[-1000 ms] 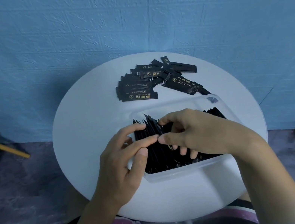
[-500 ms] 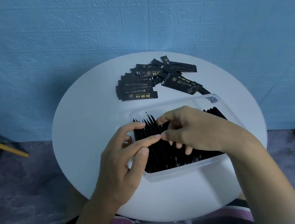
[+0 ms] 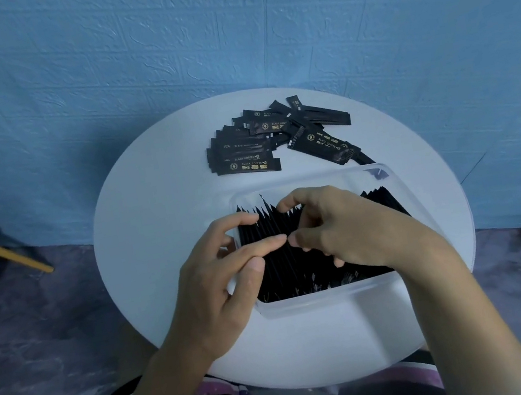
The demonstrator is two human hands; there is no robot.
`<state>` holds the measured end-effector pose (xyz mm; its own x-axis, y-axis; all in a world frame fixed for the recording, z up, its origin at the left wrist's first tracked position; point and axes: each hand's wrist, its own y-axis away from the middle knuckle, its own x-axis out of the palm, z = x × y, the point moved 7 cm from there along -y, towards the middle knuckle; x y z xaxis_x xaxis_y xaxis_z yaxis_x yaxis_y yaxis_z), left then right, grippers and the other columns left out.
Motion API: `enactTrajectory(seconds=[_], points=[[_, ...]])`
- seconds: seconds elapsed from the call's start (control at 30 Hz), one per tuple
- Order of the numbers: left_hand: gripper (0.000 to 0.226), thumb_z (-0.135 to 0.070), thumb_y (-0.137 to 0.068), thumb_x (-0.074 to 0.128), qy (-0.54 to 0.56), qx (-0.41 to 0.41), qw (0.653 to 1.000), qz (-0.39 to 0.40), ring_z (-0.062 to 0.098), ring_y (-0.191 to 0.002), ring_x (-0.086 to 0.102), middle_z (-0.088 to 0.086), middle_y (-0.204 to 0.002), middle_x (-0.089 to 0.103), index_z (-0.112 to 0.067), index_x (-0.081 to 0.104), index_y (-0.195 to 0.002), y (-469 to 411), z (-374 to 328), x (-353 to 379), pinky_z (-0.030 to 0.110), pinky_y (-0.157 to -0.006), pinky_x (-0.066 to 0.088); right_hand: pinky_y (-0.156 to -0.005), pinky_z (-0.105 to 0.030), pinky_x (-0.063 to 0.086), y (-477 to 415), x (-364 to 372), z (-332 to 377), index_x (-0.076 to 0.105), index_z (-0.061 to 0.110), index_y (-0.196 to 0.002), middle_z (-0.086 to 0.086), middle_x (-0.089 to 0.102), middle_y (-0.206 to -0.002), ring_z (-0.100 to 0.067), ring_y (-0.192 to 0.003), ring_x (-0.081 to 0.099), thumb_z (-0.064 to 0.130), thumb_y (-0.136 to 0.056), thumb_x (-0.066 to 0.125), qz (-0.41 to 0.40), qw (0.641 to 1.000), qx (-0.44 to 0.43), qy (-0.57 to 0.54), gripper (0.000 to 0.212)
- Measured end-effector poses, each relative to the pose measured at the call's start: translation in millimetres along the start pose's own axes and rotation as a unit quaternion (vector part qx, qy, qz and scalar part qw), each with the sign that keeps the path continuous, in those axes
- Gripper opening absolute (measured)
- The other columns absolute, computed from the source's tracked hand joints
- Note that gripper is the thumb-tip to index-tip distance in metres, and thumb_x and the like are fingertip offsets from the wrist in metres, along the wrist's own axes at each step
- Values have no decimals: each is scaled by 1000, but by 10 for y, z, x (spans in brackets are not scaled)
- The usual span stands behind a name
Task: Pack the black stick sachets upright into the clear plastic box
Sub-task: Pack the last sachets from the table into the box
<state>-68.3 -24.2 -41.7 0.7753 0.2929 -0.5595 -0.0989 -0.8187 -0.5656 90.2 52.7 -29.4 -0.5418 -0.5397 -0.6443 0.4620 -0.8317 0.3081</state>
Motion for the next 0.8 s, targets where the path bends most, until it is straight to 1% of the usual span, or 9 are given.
enactTrajectory(seconds=[0.13,0.2,0.27,0.3,0.4,0.53,0.63,0.73,0.8], points=[[37,-29,-102,40,-1,1,1000,-2,8,-76,52,-3,-135,56,-28,72,-122,1,5,-1,21,-77,41,-66,-33,56,41,-18,2,52,37,-132,10,66,-72,-22,-65,62,26,-92,71,44,999,-2,-1,46],[37,-29,-102,41,-2,1,1000,-2,7,-76,51,-3,-134,56,-27,73,-121,-1,5,-3,20,-78,40,-65,-32,55,-21,-92,35,54,37,-130,9,66,-73,-20,-65,62,30,-93,69,15,1000,-22,-8,40],[37,-28,-102,41,-5,3,1000,0,7,-77,51,-3,-134,55,-27,73,-121,-3,1,-1,19,-78,40,-61,-28,52,-117,-162,105,57,38,-127,6,65,-76,-17,-62,60,33,-96,65,-25,998,-52,-20,33],[38,-28,-102,41,-6,4,1000,0,6,-77,51,-3,-134,55,-27,73,-121,-4,-3,-2,18,-78,39,-59,-25,52,-156,-163,154,59,38,-126,4,64,-77,-15,-61,59,34,-97,63,-29,997,-67,-20,30],[38,-26,-101,41,-9,7,1000,1,3,-76,50,-3,-135,55,-27,73,-121,-5,-2,-8,17,-78,38,-55,-23,52,-223,-89,252,62,37,-122,1,62,-77,-14,-60,56,35,-98,62,-6,996,-85,-15,24],[38,-25,-101,42,-11,7,1000,2,3,-79,52,-2,-135,56,-26,73,-121,-7,5,-3,18,-79,39,-55,-20,50,-187,-60,236,61,28,-117,-2,59,-87,-9,-61,54,25,-96,67,34,995,-80,-51,22],[37,-25,-100,42,-14,10,1000,2,3,-80,51,-2,-134,56,-26,73,-120,-10,4,-4,17,-79,38,-58,-23,54,-161,-44,234,61,24,-118,-4,58,-92,-10,-62,58,20,-95,68,40,994,-80,-68,24],[38,-26,-101,41,-15,9,1000,0,2,-83,50,-2,-134,56,-25,74,-120,-12,4,-6,17,-81,38,-59,-28,59,-145,-12,216,59,21,-120,-7,58,-91,-14,-61,62,18,-96,67,27,993,-76,-88,25],[38,-25,-100,41,-17,12,1000,1,0,-83,50,-1,-135,56,-25,73,-121,-10,-5,-2,17,-81,38,-62,-33,61,-124,2,188,59,22,-120,-6,59,-87,-16,-61,65,20,-97,66,14,994,-70,-85,24]])
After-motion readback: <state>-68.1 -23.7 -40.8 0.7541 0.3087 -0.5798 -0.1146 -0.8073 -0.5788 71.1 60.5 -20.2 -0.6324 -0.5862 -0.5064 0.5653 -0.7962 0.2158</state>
